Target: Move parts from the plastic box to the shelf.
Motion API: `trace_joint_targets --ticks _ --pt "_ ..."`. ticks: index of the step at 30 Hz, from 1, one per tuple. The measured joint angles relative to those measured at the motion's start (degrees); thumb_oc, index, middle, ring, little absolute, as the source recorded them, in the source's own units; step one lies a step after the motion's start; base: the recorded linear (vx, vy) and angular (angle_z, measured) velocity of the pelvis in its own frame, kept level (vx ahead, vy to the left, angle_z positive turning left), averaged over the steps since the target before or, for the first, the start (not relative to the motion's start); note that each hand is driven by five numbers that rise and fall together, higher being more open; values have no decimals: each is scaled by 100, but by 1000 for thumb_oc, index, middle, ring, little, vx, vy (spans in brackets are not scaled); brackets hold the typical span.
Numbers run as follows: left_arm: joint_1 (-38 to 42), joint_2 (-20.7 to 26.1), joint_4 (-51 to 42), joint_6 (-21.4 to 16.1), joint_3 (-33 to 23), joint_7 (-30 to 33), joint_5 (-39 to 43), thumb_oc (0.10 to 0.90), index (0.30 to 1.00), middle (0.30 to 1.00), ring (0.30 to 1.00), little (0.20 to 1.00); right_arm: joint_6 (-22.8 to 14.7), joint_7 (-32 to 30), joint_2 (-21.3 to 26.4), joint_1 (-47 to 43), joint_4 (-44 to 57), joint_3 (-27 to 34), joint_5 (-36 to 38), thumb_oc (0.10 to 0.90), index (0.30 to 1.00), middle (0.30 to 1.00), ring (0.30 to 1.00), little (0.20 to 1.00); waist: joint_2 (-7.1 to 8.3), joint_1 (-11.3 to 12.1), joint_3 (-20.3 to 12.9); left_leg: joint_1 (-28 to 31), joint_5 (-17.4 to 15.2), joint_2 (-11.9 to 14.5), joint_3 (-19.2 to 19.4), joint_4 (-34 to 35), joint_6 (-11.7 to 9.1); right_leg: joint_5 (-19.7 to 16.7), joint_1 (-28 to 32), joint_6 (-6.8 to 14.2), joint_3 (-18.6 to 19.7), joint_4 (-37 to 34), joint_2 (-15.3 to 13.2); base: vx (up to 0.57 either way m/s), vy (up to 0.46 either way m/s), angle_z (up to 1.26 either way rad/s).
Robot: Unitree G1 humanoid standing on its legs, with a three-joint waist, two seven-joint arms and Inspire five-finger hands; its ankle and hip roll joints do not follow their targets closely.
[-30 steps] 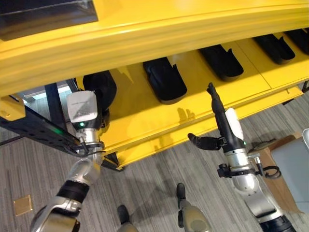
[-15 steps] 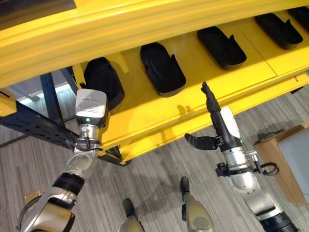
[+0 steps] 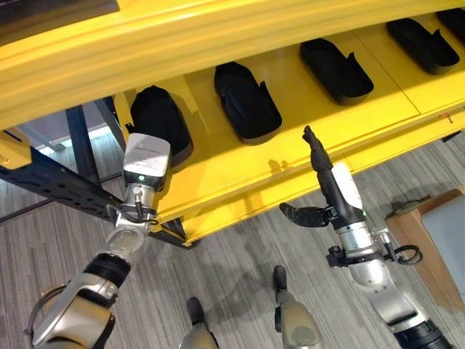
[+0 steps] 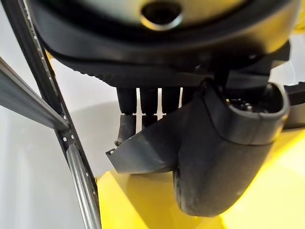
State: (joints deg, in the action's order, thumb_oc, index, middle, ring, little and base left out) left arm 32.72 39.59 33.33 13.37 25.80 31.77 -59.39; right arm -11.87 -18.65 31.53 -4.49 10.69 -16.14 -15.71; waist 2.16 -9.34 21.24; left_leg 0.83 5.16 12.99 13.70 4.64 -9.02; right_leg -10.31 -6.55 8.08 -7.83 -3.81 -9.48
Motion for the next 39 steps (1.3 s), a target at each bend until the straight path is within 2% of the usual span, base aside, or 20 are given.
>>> trace_joint_targets --ticks 9,10,11,12,19,24,28,39 --pt "95 3 -28 -60 161 -319 -38 400 300 300 300 300 27 76 34 3 0 3 0 900 1000 1000 1000 1000 -4 -4 2 -10 19 -1 -13 0 -1 -4 1 -2 -10 -4 -2 0 0 0" --pt "136 3 -29 -119 175 -396 -55 580 553 553 553 553 34 83 34 5 0 3 0 900 1000 1000 1000 1000 -5 -6 2 -15 19 -1 -15 0 -1 -4 1 -3 -14 -6 -2 0 0 0" --pt "164 3 -50 -168 187 -491 -57 729 761 761 761 761 45 87 34 4 0 3 -2 900 1000 1000 1000 1000 -6 -1 3 -22 19 -1 -21 0 -1 -4 1 -3 -21 -9 -2 0 0 0" --pt "174 3 -108 -266 213 -657 -57 900 1000 1000 1000 1000 84 89 34 5 0 4 -1 900 1000 1000 1000 1000 -7 -19 3 -24 20 -3 -23 -1 -2 -39 1 -48 -24 -13 -3 0 0 0" --pt "174 8 -317 -397 264 -1021 -44 900 1000 1000 1000 1000 190 166 38 23 0 20 -1 900 1000 1000 1000 1000 -29 -10 -1 -32 31 -6 -16 -2 -3 -48 11 -52 -34 -38 -3 0 0 0" --pt "73 45 -537 -504 94 -1255 10 900 1000 1000 1000 1000 236 207 35 75 0 220 -1 900 1000 1000 1000 1000 -34 -4 -4 -45 31 -5 -25 -2 -3 -47 11 -53 -49 -42 -4 0 0 0" --pt "-101 496 -859 -731 97 -1475 10 900 1000 1000 1000 1000 238 231 34 137 0 272 -1 900 1000 1000 1000 1000 -39 -10 -6 -47 31 -7 -25 -2 -2 -50 11 -55 -49 -49 -5 0 0 0" --pt "-486 648 -1024 -914 94 -1640 -6 900 1000 1000 1000 1000 255 389 34 205 0 366 0 900 1000 1000 1000 1000 -76 -6 -22 20 43 -14 -79 -1 4 -49 116 -59 -82 -69 -13 1 2 1"
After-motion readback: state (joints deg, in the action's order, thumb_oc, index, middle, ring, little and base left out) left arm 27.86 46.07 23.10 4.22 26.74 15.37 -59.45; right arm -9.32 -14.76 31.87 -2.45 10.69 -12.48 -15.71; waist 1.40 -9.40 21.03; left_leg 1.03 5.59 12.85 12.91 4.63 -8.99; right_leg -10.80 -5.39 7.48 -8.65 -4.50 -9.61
